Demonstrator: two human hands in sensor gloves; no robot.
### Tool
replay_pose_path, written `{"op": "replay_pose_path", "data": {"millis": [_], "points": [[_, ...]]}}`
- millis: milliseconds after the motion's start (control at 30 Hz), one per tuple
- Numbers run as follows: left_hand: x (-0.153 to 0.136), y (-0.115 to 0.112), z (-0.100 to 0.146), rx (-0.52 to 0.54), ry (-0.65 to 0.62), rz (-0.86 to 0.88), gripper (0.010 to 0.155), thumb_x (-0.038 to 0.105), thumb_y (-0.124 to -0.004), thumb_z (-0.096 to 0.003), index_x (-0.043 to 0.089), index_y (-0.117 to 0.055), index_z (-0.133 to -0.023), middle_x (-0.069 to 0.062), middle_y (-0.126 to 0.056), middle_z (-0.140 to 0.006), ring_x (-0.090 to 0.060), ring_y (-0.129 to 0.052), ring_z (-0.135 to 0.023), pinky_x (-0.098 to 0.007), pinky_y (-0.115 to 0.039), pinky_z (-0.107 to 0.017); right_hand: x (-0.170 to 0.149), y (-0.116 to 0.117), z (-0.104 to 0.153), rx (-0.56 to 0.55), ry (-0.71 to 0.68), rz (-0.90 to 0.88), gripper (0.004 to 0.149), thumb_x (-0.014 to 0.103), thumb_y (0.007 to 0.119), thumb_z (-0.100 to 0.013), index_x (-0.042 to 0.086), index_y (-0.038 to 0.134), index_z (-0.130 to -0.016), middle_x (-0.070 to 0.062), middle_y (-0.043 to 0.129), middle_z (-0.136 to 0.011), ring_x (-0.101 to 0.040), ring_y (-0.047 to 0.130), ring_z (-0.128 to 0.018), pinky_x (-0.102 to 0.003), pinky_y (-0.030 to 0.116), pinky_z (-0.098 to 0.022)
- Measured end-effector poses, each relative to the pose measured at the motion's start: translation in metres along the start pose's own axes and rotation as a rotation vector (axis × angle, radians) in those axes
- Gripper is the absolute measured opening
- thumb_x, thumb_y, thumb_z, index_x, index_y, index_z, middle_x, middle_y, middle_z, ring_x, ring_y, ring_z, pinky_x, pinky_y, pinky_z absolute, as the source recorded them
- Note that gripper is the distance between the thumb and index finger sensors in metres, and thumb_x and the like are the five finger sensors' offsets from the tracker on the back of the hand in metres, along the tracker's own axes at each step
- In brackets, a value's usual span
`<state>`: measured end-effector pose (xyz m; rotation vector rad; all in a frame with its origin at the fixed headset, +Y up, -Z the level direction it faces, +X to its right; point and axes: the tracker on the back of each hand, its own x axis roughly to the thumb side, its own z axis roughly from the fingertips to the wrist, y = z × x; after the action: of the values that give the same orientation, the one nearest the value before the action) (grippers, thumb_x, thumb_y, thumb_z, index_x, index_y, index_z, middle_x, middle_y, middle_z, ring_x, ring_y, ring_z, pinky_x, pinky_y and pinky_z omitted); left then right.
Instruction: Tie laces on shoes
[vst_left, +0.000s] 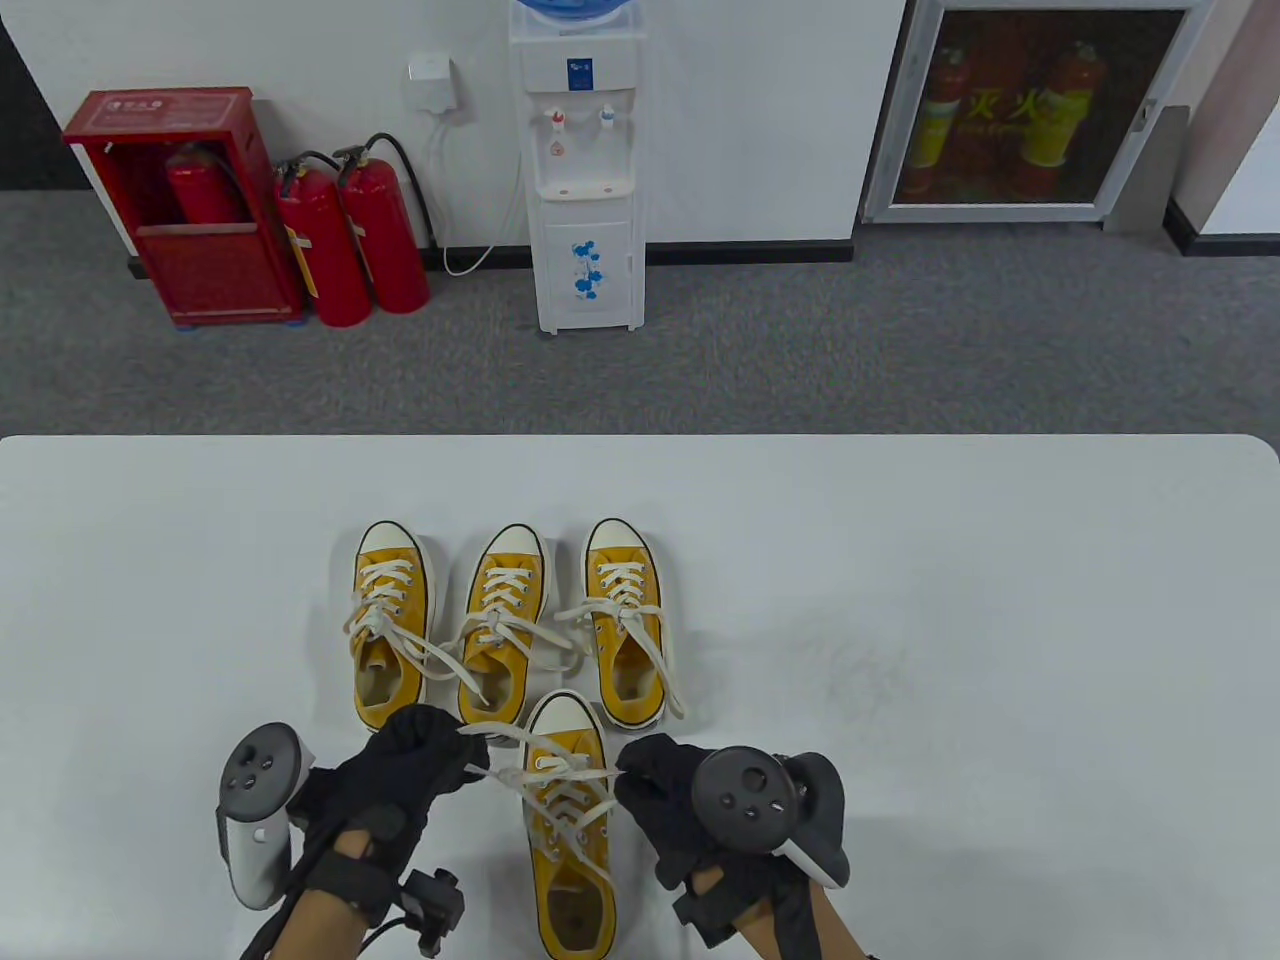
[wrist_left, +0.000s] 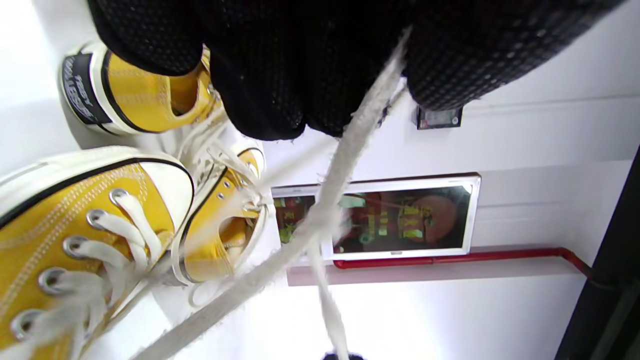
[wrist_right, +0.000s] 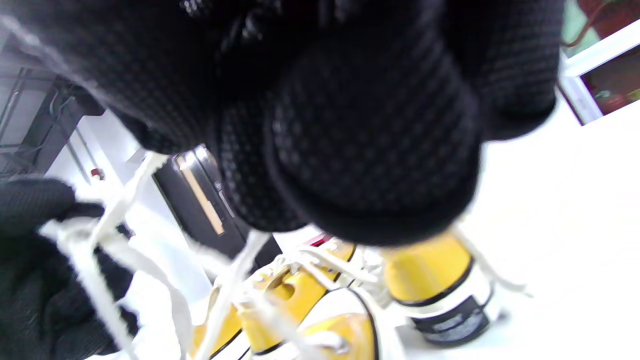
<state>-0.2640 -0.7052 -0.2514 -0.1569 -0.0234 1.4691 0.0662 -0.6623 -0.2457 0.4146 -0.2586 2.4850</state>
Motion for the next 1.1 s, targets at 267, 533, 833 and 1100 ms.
{"op": "replay_pose_path", "data": {"millis": [267,533,833,1100], "points": [[-0.008,0.019,0.006,0.094,0.026,-0.173,0.030,0.051,-0.085,-0.0481,0.028,-0.081,-0.069,0.007,-0.100,-0.071,-0.026,-0.104,-0.061,-0.062,-0.073,-0.062,-0.039,-0.024,0.012,-0.022,0.102,0.021,0.042,0.053,0.091,-0.037,0.021,0.100,-0.063,0.005,0.106,-0.036,-0.011,0.103,-0.012,-0.044,0.088,-0.035],[-0.017,0.024,0.013,0.187,0.034,-0.357,0.027,0.051,-0.085,-0.0477,0.028,-0.083,-0.063,0.006,-0.102,-0.069,-0.027,-0.105,-0.059,-0.062,-0.074,-0.060,-0.081,-0.031,0.019,-0.057,0.211,0.061,0.043,0.059,0.090,-0.036,0.023,0.103,-0.054,0.007,0.106,-0.027,-0.010,0.100,-0.004,-0.043,0.089,-0.032],[-0.017,0.030,0.017,0.166,0.116,-0.591,0.025,0.049,-0.084,-0.0478,0.028,-0.083,-0.061,0.005,-0.102,-0.070,-0.029,-0.104,-0.061,-0.063,-0.072,-0.062,-0.117,-0.027,0.021,0.006,0.358,0.134,0.043,0.061,0.086,-0.037,0.024,0.106,-0.046,0.008,0.105,-0.018,-0.009,0.098,0.003,-0.042,0.090,-0.029],[-0.024,0.046,0.017,0.103,0.252,-0.676,0.025,0.048,-0.084,-0.0486,0.027,-0.083,-0.062,0.004,-0.100,-0.076,-0.031,-0.101,-0.066,-0.063,-0.069,-0.064,-0.138,-0.025,0.022,0.064,0.529,0.320,0.041,0.059,0.084,-0.040,0.025,0.106,-0.043,0.008,0.105,-0.016,-0.009,0.097,0.005,-0.042,0.091,-0.030]]}}
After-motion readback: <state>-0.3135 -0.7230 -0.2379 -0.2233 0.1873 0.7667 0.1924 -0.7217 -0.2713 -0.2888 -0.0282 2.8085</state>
